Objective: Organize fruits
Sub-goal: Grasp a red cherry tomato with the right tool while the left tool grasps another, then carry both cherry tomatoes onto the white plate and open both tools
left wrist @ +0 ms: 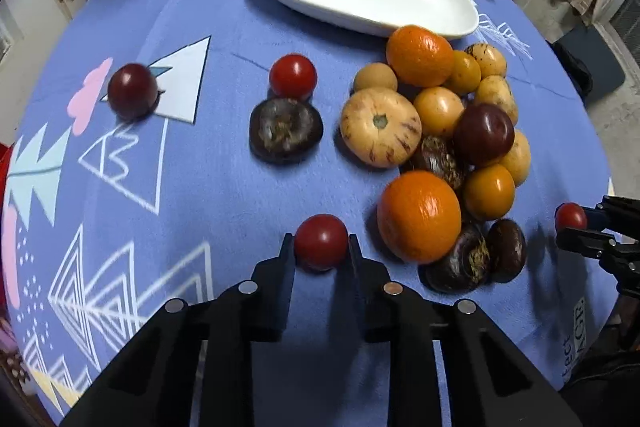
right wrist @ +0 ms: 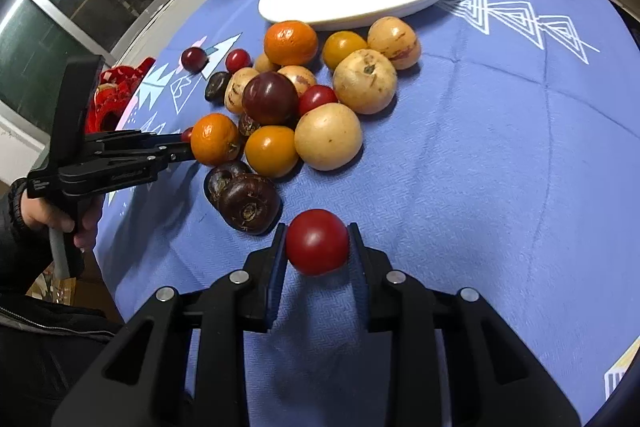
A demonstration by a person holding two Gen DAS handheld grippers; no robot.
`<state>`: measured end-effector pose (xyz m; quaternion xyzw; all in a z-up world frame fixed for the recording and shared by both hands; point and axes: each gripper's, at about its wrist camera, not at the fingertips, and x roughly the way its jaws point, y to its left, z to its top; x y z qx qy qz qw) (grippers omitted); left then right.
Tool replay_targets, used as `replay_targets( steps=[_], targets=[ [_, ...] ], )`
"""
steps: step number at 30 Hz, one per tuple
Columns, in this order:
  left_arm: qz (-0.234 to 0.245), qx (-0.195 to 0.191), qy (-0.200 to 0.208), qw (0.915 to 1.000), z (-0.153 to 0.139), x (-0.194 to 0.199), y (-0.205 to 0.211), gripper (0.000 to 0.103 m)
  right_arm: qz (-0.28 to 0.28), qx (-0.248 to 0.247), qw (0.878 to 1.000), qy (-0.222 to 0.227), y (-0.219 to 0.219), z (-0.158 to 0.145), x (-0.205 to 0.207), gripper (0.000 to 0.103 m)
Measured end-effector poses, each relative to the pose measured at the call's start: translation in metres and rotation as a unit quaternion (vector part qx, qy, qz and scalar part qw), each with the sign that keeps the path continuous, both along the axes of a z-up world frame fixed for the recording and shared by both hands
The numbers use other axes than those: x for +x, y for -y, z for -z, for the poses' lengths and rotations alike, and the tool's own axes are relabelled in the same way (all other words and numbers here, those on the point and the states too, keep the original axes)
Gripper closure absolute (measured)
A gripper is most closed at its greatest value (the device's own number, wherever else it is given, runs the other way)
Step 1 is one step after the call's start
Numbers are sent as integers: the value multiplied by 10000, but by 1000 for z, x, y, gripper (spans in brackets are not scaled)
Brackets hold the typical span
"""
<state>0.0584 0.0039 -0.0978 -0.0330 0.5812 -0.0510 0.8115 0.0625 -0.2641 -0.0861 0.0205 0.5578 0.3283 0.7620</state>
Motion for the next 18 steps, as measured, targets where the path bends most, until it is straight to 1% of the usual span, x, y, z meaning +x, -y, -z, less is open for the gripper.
replay_targets(
  steps=[3, 5, 8, 11, 14, 16, 17, 18],
  targets=[
    [91, 55, 84, 9999, -3, 5, -2, 79, 150, -7, 9999, 4, -2, -3, 3, 75],
    [151, -14, 169, 9997, -8, 8, -2, 79, 187, -6, 9998, 48, -5, -8, 5, 75],
    [292, 11, 346, 9990, -21, 7, -3, 79, 271, 79, 9994, 193, -11, -22, 15, 75],
    [381, -58, 619, 9973, -43, 14, -9, 79, 403, 208, 9982, 404, -16, -38, 35, 75],
    [521, -140, 984, 9937, -70, 34, -9, 79, 577, 314, 9958, 640, -27, -53, 66, 75],
    [607, -233, 1125, 9915, -81, 48, -8, 79, 687, 328, 9935, 845, -36, -63, 89, 75],
    [646, -287, 1194, 9903, -85, 64, -7, 79, 702, 334, 9931, 877, -40, -65, 98, 75],
    [661, -291, 1226, 9898, -86, 77, 2, 79, 759, 304, 9924, 919, -46, -67, 112, 75]
  ],
)
